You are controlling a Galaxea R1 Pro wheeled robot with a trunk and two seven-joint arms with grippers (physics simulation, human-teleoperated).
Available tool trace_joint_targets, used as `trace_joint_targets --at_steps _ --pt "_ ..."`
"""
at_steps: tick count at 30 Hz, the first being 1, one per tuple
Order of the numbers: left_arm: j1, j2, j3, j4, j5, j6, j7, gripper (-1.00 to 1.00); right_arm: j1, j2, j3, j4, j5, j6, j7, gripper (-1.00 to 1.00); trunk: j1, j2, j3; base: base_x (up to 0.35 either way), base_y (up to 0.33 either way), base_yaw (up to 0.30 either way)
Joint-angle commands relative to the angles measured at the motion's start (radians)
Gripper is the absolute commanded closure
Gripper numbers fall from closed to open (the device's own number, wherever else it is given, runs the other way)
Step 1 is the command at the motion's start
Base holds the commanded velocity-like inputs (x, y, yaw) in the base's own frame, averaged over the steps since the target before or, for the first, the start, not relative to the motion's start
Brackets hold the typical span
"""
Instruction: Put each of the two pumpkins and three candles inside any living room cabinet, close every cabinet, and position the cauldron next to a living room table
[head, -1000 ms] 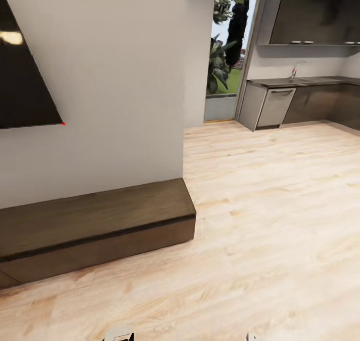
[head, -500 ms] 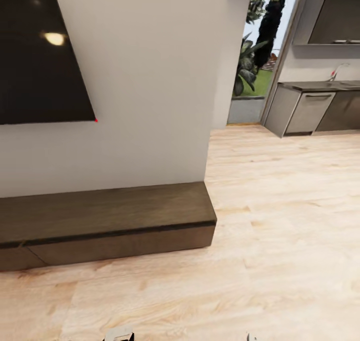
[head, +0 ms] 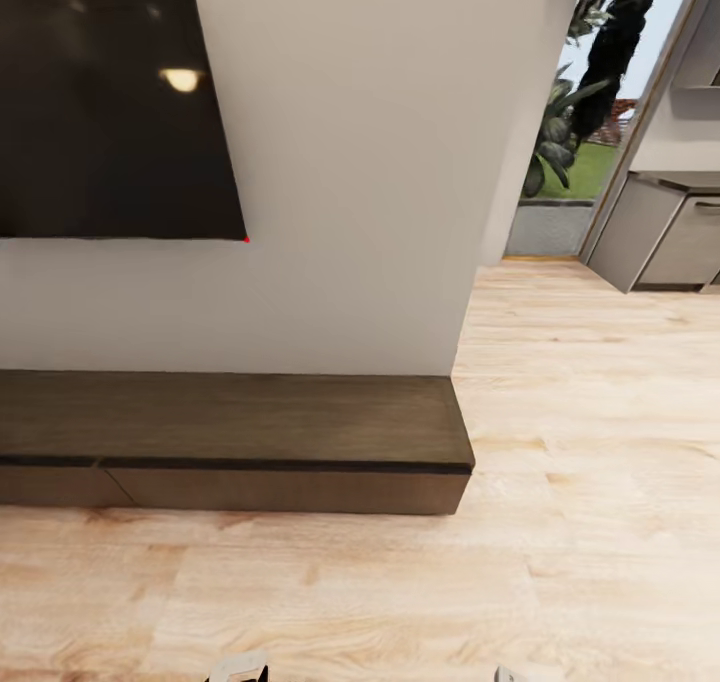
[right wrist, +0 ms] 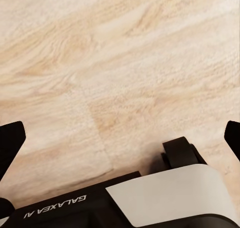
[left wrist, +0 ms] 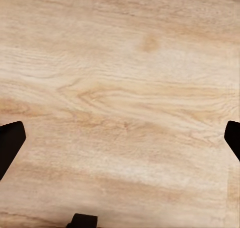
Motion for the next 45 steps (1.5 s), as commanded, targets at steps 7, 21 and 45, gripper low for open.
trace_joint_targets --at_steps 7,21,45 --pt "-0.001 0.001 -0.008 0.001 0.006 -0.004 0.008 -1.00 0.000 -0.001 0.001 -0.002 -0.012 0.001 -0.003 -1.00 0.000 0.000 -0.001 0.005 -0.014 0.289" --pt "-0.001 0.001 -0.008 0.001 0.006 -0.004 0.008 -1.00 0.000 0.001 -0.001 -0.009 -0.023 0.001 -0.004 -1.00 0.000 0.000 -0.001 0.000 -0.091 0.254" --pt "-0.001 0.001 -0.008 0.001 0.006 -0.005 0.008 -1.00 0.000 0.001 0.000 -0.010 -0.025 0.001 -0.002 -1.00 0.000 0.000 -0.001 0.083 0.000 0.006"
